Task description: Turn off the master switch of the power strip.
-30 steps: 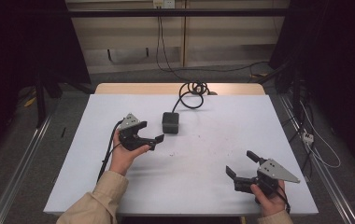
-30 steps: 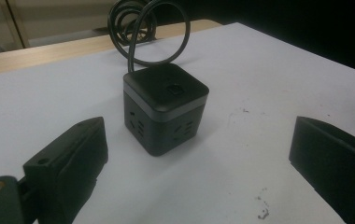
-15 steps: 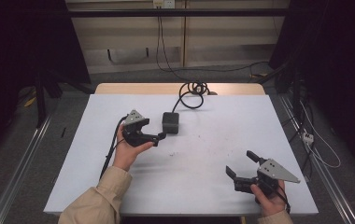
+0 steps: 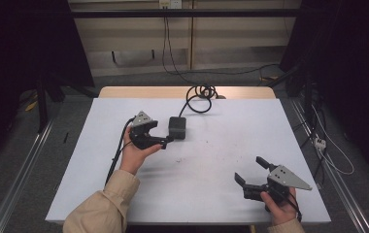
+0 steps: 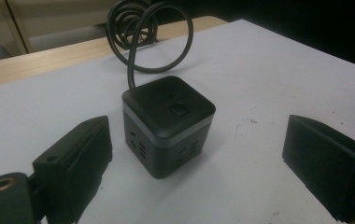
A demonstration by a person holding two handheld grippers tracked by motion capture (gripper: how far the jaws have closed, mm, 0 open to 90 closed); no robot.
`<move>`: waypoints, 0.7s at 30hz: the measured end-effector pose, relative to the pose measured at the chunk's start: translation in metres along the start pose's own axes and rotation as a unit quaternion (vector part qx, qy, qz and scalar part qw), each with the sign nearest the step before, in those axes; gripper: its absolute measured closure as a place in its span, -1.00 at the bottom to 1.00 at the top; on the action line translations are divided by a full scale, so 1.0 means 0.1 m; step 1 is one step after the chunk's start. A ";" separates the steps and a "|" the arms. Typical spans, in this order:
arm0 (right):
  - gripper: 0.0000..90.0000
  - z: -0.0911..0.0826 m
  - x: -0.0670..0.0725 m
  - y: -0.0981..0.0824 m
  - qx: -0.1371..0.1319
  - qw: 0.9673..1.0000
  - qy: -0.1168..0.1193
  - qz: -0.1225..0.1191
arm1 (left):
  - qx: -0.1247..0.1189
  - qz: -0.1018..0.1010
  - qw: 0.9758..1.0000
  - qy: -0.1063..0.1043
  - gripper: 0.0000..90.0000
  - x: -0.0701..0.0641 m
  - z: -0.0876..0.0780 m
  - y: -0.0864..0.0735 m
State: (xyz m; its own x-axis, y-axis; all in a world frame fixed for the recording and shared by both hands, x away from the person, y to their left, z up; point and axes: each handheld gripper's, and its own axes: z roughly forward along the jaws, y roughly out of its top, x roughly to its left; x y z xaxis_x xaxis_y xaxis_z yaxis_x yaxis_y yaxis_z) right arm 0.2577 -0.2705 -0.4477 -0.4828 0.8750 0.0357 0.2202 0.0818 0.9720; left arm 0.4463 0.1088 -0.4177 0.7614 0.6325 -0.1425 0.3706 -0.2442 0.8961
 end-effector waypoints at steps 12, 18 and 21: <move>-0.90 0.00 0.00 0.00 0.000 1.000 0.001 -0.001 | 0.007 -0.005 1.000 -0.004 -0.72 0.03 0.04 -0.01; -0.90 0.00 0.00 0.00 0.000 1.000 0.001 0.001 | 0.006 -0.004 1.000 -0.005 -0.66 0.04 0.04 0.01; -0.90 0.00 0.00 0.00 0.000 1.000 0.002 0.000 | 0.009 -0.003 1.000 -0.005 -0.66 0.04 0.05 0.02</move>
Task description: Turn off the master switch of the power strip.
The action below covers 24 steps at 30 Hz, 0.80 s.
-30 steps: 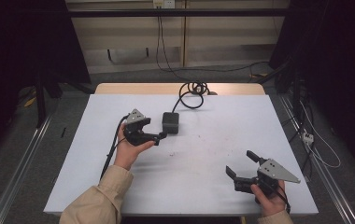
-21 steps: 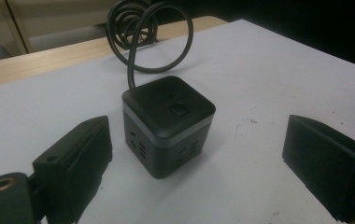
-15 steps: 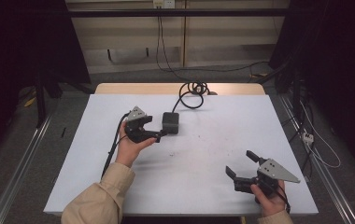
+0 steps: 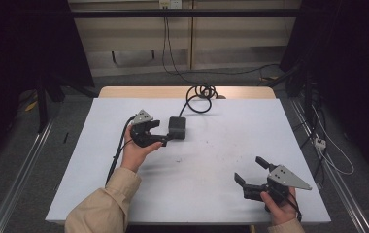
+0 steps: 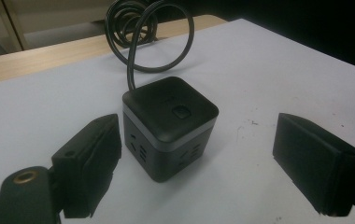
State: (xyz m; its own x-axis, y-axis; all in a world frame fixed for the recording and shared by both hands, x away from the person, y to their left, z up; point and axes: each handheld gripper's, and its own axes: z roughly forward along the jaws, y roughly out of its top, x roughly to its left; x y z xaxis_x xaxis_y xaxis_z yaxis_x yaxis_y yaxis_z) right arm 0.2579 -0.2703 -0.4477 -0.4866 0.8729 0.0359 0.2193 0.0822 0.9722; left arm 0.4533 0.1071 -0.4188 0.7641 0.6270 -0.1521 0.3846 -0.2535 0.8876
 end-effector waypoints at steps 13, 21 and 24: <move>-0.90 0.00 0.00 0.00 0.001 1.000 0.001 0.001 | 0.004 0.001 1.000 0.001 -0.66 -0.01 0.07 0.08; -0.89 0.00 0.00 0.00 0.001 1.000 0.001 0.001 | 0.007 0.002 1.000 0.002 -0.66 -0.01 0.11 0.12; -0.89 0.00 0.00 0.00 0.001 1.000 0.001 0.001 | 0.008 0.001 1.000 0.002 -0.66 0.00 0.12 0.14</move>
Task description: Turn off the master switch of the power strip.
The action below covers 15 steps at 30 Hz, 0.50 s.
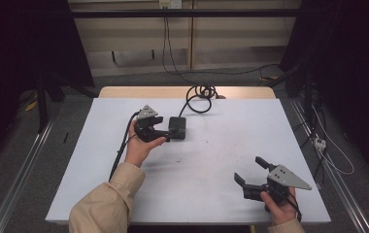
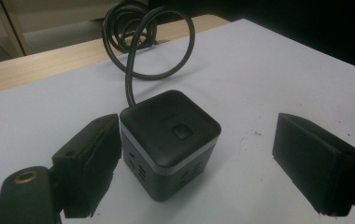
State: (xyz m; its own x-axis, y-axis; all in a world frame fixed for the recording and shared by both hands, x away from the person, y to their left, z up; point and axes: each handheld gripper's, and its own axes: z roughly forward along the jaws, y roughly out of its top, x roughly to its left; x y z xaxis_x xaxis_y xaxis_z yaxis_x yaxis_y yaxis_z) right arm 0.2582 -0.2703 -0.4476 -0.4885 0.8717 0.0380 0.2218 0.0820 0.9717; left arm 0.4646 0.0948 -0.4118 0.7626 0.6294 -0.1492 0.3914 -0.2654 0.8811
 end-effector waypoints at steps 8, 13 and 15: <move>-0.89 0.00 0.00 0.00 0.000 1.000 0.000 0.000 | 0.000 0.004 1.000 0.005 -0.60 0.01 0.02 0.02; -0.89 0.01 0.01 0.00 0.001 1.000 0.002 0.000 | -0.006 -0.003 1.000 0.006 -0.50 0.03 0.02 0.02; -0.89 0.01 0.01 0.00 0.002 1.000 0.003 0.000 | -0.007 -0.002 1.000 0.009 -0.45 0.04 0.01 0.02</move>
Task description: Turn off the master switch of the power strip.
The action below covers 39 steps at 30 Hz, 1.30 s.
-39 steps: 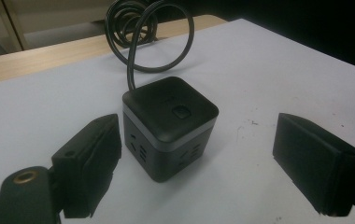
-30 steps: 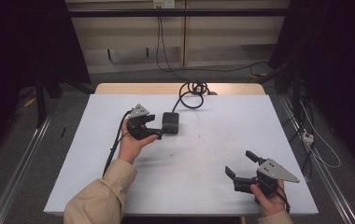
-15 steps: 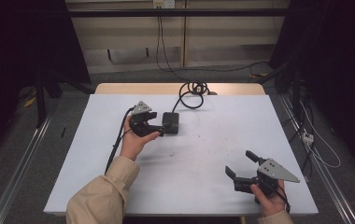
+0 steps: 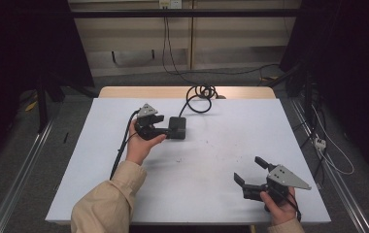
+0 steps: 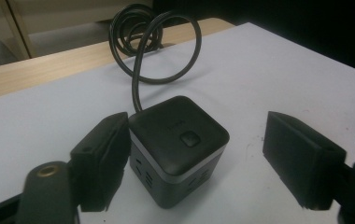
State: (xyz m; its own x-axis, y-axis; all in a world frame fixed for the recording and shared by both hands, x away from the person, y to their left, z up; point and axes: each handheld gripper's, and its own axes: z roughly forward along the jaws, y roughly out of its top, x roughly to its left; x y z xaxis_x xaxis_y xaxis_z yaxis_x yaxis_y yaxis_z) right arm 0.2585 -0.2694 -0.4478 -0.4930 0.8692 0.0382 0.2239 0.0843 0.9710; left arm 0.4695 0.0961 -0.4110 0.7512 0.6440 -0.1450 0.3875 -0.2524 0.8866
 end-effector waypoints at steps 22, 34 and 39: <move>-0.88 0.00 0.00 0.00 0.000 1.000 0.001 -0.001 | 0.000 0.008 1.000 -0.009 -0.06 0.00 0.04 0.08; -0.88 0.00 0.00 0.00 0.000 1.000 0.002 -0.001 | 0.002 0.006 1.000 -0.008 0.13 0.03 0.04 0.08; -0.88 0.00 0.00 0.00 0.000 1.000 0.002 -0.002 | 0.001 0.004 1.000 -0.008 0.25 0.04 0.04 0.09</move>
State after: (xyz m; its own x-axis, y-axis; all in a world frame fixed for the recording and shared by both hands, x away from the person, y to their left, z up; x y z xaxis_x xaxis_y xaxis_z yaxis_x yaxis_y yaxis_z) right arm 0.2588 -0.2690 -0.4475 -0.4968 0.8672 0.0355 0.2214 0.0870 0.9713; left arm 0.4779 0.0938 -0.4057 0.7627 0.6303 -0.1449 0.3824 -0.2588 0.8870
